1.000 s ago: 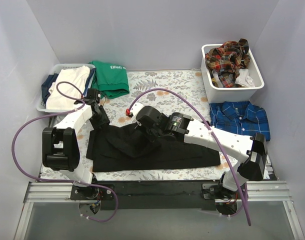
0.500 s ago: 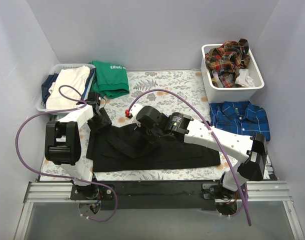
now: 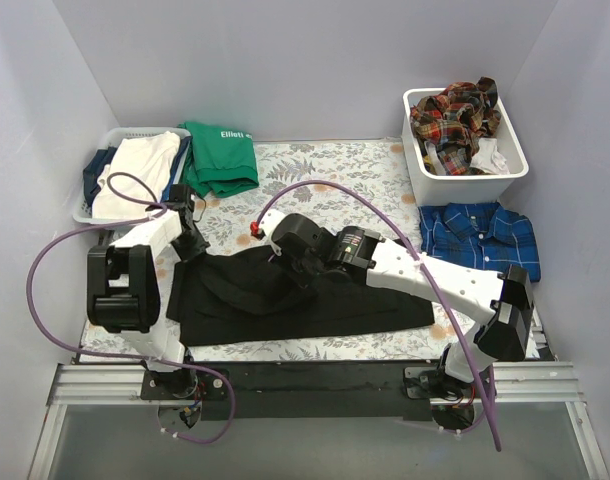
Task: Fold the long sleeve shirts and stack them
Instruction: Fold the shirt
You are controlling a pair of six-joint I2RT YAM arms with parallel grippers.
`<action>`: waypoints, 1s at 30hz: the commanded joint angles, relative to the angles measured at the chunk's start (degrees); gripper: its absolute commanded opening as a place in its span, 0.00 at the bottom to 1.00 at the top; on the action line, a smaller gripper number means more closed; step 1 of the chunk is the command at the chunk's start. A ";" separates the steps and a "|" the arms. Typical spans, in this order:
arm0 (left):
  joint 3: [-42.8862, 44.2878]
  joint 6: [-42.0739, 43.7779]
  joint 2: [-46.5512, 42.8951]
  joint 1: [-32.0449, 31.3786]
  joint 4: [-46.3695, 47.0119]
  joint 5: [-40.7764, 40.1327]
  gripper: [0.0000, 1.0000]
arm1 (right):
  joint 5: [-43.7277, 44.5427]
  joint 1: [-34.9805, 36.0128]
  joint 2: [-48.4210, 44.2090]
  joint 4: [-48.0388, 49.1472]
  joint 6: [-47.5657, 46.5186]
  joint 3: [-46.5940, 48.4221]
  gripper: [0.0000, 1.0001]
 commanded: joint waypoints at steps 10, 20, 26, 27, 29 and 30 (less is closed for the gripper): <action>-2.98 -1.19 -9.34 2.71 -3.13 -3.87 0.04 | -4.99 -0.07 0.98 1.00 -1.90 -3.36 0.06; -0.26 -1.54 -5.04 3.50 -3.04 -3.61 0.31 | -11.88 0.28 -13.07 -3.40 -0.35 -17.25 0.59; -0.43 -1.37 -4.51 3.59 -3.04 -3.26 0.33 | -3.00 -0.15 -16.26 1.26 2.74 -20.43 0.75; -0.70 -1.19 -4.51 3.67 -3.13 -3.52 0.33 | -2.64 -0.16 -15.38 2.31 3.18 -20.17 0.75; -0.87 -1.02 -4.95 3.85 -3.04 -3.61 0.33 | -4.99 -1.12 -12.31 4.50 2.40 -20.43 0.81; -0.96 -1.02 -5.03 4.02 -2.96 -3.52 0.33 | -6.14 -1.82 -10.82 6.08 1.09 -20.60 0.84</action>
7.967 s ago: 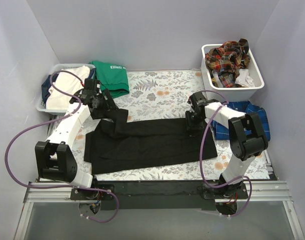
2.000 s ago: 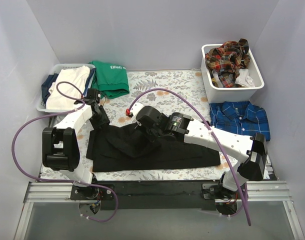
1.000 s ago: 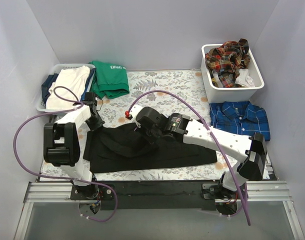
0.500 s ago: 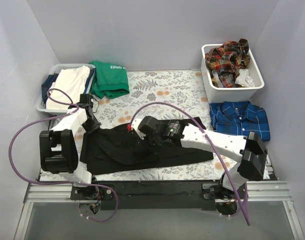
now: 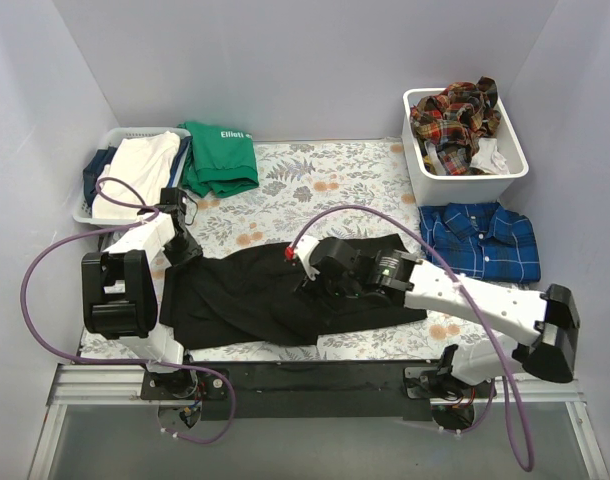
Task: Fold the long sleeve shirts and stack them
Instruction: Fold the shirt
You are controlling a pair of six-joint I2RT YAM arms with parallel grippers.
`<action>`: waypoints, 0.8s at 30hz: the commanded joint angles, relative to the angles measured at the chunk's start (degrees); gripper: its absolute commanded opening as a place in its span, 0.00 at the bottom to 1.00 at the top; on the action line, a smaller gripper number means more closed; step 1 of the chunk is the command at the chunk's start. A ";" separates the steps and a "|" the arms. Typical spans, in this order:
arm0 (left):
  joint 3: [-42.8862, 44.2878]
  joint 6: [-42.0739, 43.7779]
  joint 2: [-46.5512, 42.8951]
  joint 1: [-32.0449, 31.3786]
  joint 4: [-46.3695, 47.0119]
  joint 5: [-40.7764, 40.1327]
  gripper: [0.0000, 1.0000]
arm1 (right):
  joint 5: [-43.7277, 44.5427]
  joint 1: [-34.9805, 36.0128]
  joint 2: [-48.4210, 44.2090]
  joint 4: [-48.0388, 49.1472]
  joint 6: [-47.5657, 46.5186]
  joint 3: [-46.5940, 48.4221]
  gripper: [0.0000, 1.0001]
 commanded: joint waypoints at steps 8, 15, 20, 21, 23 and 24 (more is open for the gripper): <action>1.71 0.38 -0.46 0.97 0.37 0.83 0.39 | -12.03 -10.39 21.89 8.97 -2.08 7.44 0.86; 3.03 0.47 0.33 1.14 0.37 1.45 0.44 | -26.99 -13.03 25.05 6.79 -6.74 7.00 0.82; 3.38 0.38 1.38 1.23 0.46 1.98 0.44 | -35.52 -13.03 26.99 5.64 -9.91 7.70 0.79; 3.29 0.38 1.38 1.32 0.54 1.89 0.44 | -35.80 -13.03 27.25 5.55 -9.82 7.97 0.78; 3.11 0.30 1.47 1.32 0.72 2.07 0.44 | -36.76 -13.03 28.22 5.55 -9.82 7.97 0.77; 2.94 0.30 1.38 1.32 0.72 2.07 0.44 | -37.11 -13.12 28.57 5.37 -9.82 8.06 0.76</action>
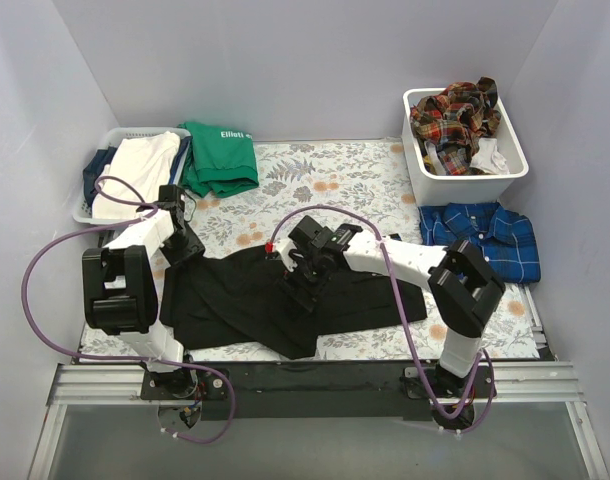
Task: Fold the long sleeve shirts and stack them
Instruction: Fold the shirt
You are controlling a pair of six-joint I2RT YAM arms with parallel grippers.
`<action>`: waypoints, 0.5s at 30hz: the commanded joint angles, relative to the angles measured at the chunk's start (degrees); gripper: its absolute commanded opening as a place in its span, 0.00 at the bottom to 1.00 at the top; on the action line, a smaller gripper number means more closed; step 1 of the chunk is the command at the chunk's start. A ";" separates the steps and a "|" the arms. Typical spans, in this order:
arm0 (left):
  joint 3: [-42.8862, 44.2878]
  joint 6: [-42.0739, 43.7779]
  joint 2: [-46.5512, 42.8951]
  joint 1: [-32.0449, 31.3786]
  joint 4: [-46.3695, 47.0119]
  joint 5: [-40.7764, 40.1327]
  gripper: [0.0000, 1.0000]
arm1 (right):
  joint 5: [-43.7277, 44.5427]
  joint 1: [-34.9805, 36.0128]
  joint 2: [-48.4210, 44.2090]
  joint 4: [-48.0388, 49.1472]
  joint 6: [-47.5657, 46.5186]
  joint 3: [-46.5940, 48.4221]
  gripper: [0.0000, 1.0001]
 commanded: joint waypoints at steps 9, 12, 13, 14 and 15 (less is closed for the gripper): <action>-0.61 -0.25 -0.78 1.06 0.54 -0.34 0.43 | -4.24 0.98 4.94 -5.12 -2.79 0.82 0.56; -0.96 -0.25 -0.70 1.59 0.63 -0.17 0.42 | -1.43 1.25 4.24 -5.38 -2.00 -1.99 0.35; -1.05 -0.34 -0.78 1.76 0.72 -0.17 0.41 | -0.81 1.25 3.46 -5.47 -1.73 -2.61 0.25; -1.14 -0.43 -0.70 1.85 0.81 -0.08 0.40 | 0.50 1.25 2.93 -5.47 -1.47 -3.14 0.15; -1.31 -0.51 -0.70 2.02 0.90 0.18 0.39 | 1.12 1.25 2.31 -5.56 -0.86 -4.10 0.02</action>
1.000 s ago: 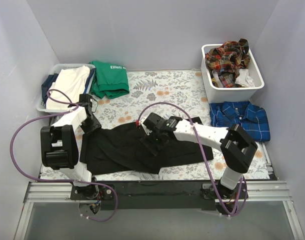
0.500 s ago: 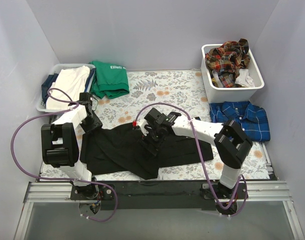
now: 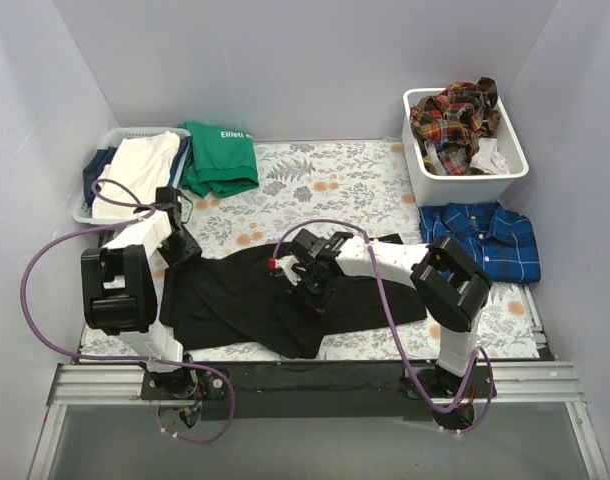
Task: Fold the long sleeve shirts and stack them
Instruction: Fold the shirt
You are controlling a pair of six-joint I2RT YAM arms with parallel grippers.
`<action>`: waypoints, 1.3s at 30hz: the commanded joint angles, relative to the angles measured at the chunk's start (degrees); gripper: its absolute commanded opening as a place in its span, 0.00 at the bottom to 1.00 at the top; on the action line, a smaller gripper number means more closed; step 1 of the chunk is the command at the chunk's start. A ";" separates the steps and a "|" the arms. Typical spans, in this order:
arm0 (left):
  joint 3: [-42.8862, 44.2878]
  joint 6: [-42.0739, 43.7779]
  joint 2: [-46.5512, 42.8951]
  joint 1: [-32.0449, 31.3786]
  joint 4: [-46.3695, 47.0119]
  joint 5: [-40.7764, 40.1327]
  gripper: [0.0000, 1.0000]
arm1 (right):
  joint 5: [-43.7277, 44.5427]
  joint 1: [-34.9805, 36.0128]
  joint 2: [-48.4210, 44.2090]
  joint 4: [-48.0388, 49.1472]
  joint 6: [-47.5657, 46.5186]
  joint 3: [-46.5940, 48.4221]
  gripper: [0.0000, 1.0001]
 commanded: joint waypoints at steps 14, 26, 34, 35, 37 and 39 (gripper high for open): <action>-0.15 -1.44 1.26 3.39 1.27 -0.52 0.28 | 2.69 3.99 -27.54 -12.29 7.26 -15.21 0.01; 4.24 -2.76 4.43 5.24 0.74 -0.60 0.23 | 10.73 7.78 -41.51 -16.87 20.00 -21.54 0.32; 2.75 -2.49 2.84 5.59 0.40 -1.04 0.26 | 30.87 7.78 -56.19 -14.67 29.40 -19.96 0.76; 2.66 -2.41 2.84 5.51 0.30 -1.13 0.27 | 36.72 7.78 -57.16 -14.58 30.55 -20.05 0.76; 2.31 -2.49 2.32 5.59 0.22 -0.96 0.33 | 41.77 7.69 -58.14 -14.23 31.87 -20.48 0.84; 1.43 -2.32 1.35 5.59 0.21 -0.43 0.36 | 47.75 6.73 -55.17 -12.83 32.75 -20.66 0.86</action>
